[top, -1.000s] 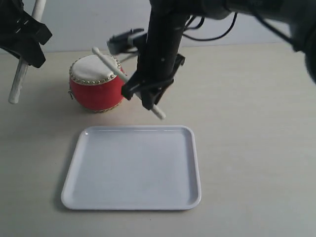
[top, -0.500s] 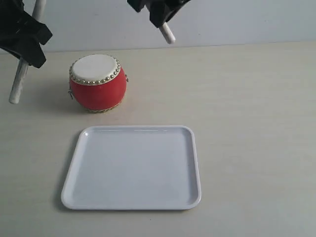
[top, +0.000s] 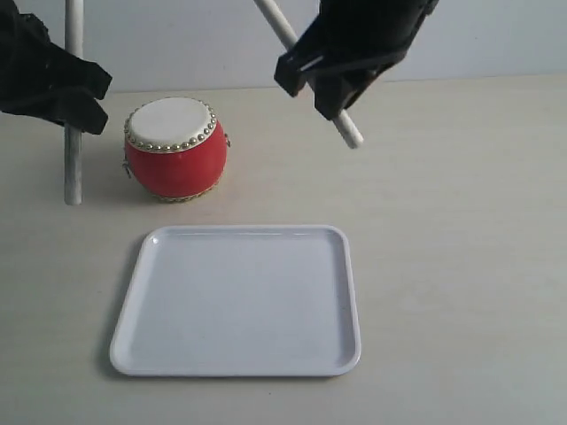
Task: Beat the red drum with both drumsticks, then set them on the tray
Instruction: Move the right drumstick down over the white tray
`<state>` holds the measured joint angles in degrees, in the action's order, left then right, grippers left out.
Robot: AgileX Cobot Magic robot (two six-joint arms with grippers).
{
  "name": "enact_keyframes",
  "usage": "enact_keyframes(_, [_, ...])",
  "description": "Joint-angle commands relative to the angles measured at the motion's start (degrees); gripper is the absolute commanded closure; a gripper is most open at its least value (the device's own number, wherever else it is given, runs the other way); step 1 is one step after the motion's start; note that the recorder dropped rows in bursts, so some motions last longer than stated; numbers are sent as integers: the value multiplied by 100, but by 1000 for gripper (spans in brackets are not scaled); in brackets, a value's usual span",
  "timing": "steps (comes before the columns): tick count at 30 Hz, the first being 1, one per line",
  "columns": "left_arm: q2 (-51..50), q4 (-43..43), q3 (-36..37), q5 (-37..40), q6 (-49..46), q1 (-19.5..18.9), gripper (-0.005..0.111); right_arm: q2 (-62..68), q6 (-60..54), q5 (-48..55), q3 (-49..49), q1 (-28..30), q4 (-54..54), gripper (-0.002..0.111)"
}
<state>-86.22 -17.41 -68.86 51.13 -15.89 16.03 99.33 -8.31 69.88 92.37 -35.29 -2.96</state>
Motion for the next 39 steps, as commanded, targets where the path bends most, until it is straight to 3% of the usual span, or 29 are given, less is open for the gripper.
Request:
enact_keyframes(1, [302, -280, 706, -562, -29, 3, 107, -72, 139, -547, -832, 0, -93, 108])
enact_keyframes(4, [291, -496, 972, -675, -104, 3, 107, -72, 224, -836, -1299, 0, -433, 108])
enact_keyframes(10, [313, -469, 1150, -1018, -320, 615, 107, -39, -873, -613, -1943, 0, -849, 108])
enact_keyframes(18, [564, 141, 1150, -1089, -144, 624, 107, 511, -2409, -209, -1943, -9, -102, 108])
enact_keyframes(22, [634, 315, 1150, -1114, -134, 624, 107, 963, -3052, -261, -1892, -311, 331, 108])
enact_keyframes(30, [643, 681, 1150, -1045, -38, 313, 107, 1770, -3082, 0, -710, -1146, 1329, 108])
enact_keyframes(36, [656, 839, 1150, -810, -3, -258, 107, 2225, -3051, 8, -116, -1203, 1594, 108])
enact_keyframes(39, [656, 839, 1150, -820, -30, -351, 107, 2365, -3051, 8, 40, -1220, 1560, 108])
